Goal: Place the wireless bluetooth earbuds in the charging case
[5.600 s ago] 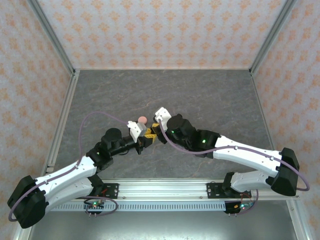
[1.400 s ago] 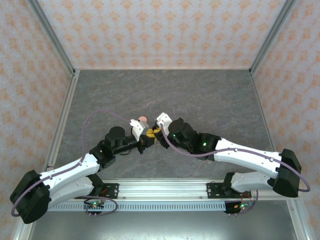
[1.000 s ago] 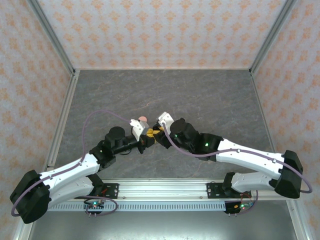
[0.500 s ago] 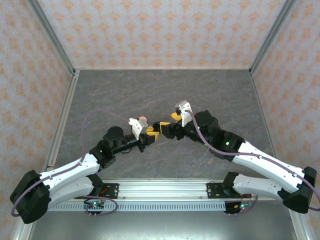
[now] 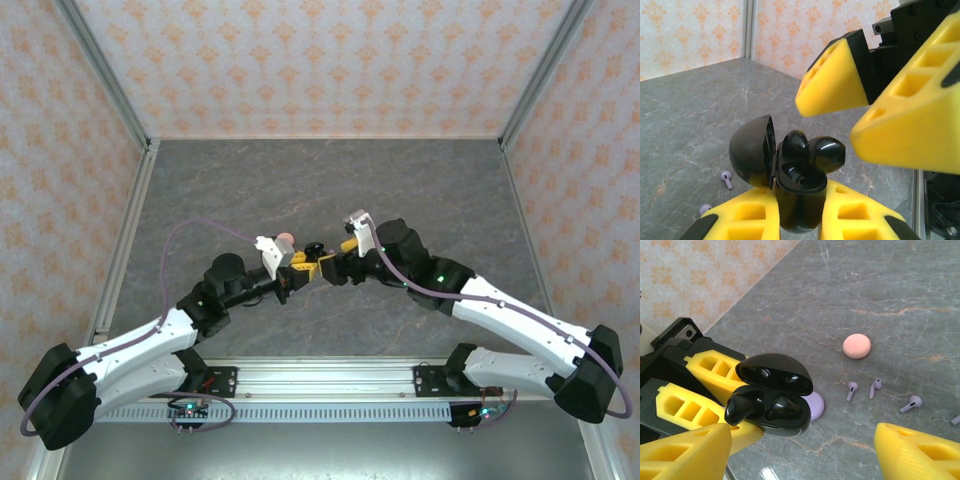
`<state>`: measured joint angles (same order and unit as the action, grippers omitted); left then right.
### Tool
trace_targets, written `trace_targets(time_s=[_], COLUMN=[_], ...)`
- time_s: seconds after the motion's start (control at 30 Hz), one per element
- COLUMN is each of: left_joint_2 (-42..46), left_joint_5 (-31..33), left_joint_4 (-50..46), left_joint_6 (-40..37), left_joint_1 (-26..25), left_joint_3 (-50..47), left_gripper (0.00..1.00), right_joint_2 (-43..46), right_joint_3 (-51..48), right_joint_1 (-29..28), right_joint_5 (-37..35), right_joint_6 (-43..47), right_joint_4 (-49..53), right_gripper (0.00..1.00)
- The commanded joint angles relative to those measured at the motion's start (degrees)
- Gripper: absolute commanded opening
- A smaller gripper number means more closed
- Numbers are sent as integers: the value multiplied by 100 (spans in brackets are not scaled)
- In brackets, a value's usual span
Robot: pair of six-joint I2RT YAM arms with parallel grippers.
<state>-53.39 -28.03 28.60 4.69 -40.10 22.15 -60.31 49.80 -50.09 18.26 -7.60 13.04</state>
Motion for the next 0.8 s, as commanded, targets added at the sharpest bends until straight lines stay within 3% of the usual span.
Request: trace_targets(time_s=[0.0, 0.53, 0.77], left_joint_2=[91, 56, 64], left_joint_5=[8, -12, -10], left_joint_4=[252, 234, 203], left_joint_6=[2, -31, -51], left_joint_1=[1, -7, -3], left_joint_3=[61, 88, 79], left_gripper=[0, 0, 0], right_joint_2=[-15, -369, -347], right_joint_3=[-5, 230, 232], right_joint_1=[19, 16, 18], right_joint_5=[225, 227, 599], right_joint_6=[-75, -83, -89], right_joint_4=[-105, -239, -430], right_gripper=[75, 77, 93])
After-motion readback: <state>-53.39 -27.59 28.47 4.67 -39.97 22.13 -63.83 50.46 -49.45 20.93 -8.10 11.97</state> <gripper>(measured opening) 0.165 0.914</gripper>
